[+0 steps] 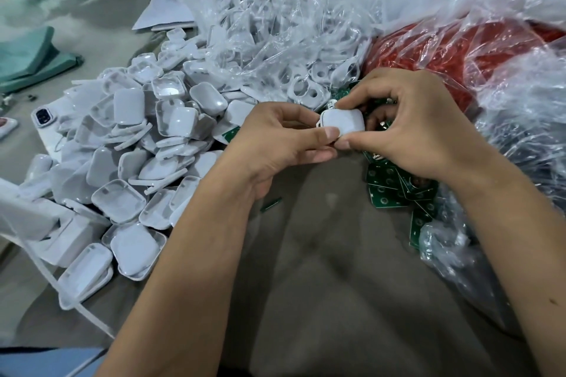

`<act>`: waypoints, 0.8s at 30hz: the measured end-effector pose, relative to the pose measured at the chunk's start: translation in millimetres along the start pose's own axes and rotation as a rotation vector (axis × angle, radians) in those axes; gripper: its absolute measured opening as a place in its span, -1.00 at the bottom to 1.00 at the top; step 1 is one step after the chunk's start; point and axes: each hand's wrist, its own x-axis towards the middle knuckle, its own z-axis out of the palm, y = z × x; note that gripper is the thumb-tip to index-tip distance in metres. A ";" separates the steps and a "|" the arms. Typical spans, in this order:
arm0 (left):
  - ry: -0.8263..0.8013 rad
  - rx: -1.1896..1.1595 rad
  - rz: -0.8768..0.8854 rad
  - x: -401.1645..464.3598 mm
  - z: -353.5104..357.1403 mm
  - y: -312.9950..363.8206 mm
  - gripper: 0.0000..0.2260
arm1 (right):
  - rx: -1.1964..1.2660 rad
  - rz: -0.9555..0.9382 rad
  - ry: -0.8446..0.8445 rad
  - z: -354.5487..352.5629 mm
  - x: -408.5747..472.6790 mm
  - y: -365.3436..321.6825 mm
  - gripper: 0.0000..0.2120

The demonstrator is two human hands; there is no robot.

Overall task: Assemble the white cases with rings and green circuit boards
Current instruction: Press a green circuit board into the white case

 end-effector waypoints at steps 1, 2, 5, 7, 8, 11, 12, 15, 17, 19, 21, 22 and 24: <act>0.000 -0.008 0.002 0.8 -0.3 -0.3 -0.69 | -0.014 -0.001 0.006 -0.3 -0.3 -0.5 -0.60; -0.001 -0.017 0.003 1.2 -0.5 -0.4 -0.70 | -0.023 0.001 0.013 -0.5 -0.7 -1.1 -0.60; -0.013 -0.034 0.006 1.9 -1.2 -0.5 -0.77 | -0.009 0.025 0.027 0.5 -2.3 -2.2 -0.61; -0.021 -0.032 0.005 2.3 -1.7 -0.7 -0.80 | 0.007 0.045 0.021 1.6 -2.5 -1.6 -0.60; -0.022 -0.033 0.002 2.4 -2.0 -0.9 -0.82 | 0.030 0.058 0.010 1.9 -2.4 -1.1 -0.61; -0.028 -0.041 -0.002 2.4 -3.0 -0.8 -0.81 | 0.106 0.089 -0.033 1.1 -0.8 -0.7 -0.62; -0.033 -0.042 0.001 2.4 -3.5 -0.6 -0.79 | 0.126 0.092 -0.043 0.8 -0.6 -0.7 -0.63; -0.052 -0.058 0.000 3.3 -4.8 0.4 -0.85 | 0.181 0.105 -0.040 1.1 -1.4 -2.7 -0.67; -0.052 -0.063 -0.005 3.5 -4.9 0.6 -0.89 | 0.199 0.107 -0.024 1.9 -2.0 -4.1 -0.70; -0.047 -0.066 -0.012 3.2 -3.7 0.4 -0.88 | 0.218 0.122 -0.012 2.5 -2.6 -4.7 -0.71; -0.035 -0.056 -0.005 3.7 -1.8 -1.1 -0.82 | 0.232 0.148 -0.005 2.7 -2.5 -5.1 -0.71; -0.028 -0.048 0.004 4.0 -0.8 -1.8 -0.80 | 0.235 0.159 -0.001 2.8 -2.4 -5.5 -0.70; -0.015 -0.038 0.023 4.9 1.0 -3.7 -0.80 | 0.230 0.168 0.006 2.7 -2.6 -6.6 -0.68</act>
